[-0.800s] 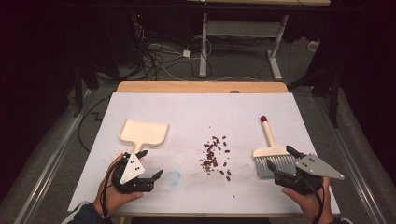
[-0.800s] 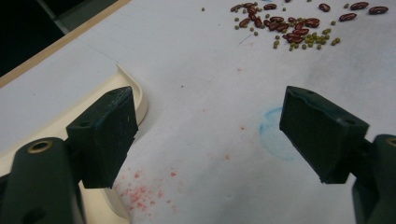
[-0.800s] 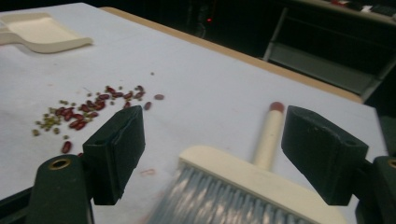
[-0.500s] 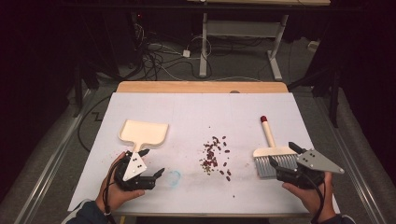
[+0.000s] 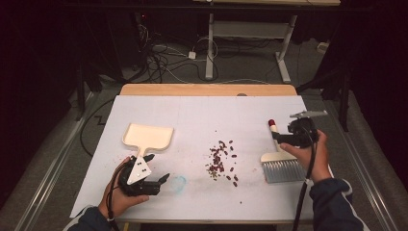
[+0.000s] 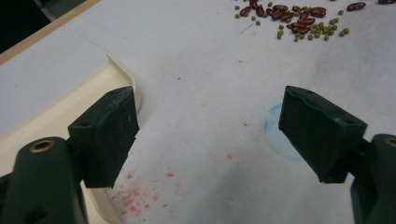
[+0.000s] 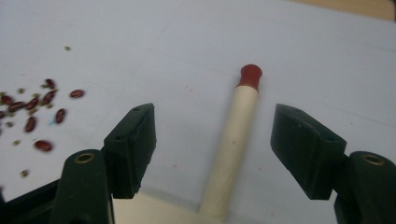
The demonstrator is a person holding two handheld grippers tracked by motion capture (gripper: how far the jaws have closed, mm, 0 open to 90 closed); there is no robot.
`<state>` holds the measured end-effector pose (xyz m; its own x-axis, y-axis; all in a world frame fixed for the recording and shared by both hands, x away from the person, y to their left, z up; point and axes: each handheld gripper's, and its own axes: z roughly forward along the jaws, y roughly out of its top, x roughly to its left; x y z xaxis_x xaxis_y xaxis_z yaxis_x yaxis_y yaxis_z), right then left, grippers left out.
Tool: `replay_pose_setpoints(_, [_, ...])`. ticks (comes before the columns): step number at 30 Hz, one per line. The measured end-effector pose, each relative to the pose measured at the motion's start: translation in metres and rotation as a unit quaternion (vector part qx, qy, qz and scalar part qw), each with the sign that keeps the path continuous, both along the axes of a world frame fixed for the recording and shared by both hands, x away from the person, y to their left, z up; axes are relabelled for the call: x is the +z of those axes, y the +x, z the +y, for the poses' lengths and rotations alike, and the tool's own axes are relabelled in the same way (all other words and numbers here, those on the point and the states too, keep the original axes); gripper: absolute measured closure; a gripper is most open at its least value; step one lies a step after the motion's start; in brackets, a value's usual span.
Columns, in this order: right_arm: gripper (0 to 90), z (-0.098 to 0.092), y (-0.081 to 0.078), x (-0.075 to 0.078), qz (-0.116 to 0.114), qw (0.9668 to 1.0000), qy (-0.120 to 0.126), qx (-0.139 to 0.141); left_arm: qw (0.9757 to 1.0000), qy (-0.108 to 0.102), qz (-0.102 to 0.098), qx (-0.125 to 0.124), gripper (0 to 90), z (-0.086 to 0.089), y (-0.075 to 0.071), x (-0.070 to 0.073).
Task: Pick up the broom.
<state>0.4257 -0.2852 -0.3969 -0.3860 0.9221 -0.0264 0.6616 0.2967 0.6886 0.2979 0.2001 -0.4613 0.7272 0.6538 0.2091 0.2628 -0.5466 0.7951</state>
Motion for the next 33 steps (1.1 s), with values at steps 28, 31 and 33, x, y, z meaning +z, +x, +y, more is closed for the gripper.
replay_pose_setpoints(28, [70.2, 0.003, 0.044, -0.044, 0.093, 0.9924, -0.031, -0.075, 1.0, 0.002, 0.001, 0.004, 21.3, 0.002, -0.01, -0.001])
replay_pose_setpoints(31, [70.3, -0.001, 0.034, -0.034, 0.051, 0.9957, -0.012, -0.077, 0.9999, -0.006, 0.001, 0.009, 22.0, 0.005, -0.009, 0.0])
replay_pose_setpoints(33, [70.3, -0.005, 0.025, -0.026, 0.019, 0.9969, 0.006, -0.075, 1.0, -0.003, 0.005, 0.008, 21.6, 0.005, -0.01, 0.0])
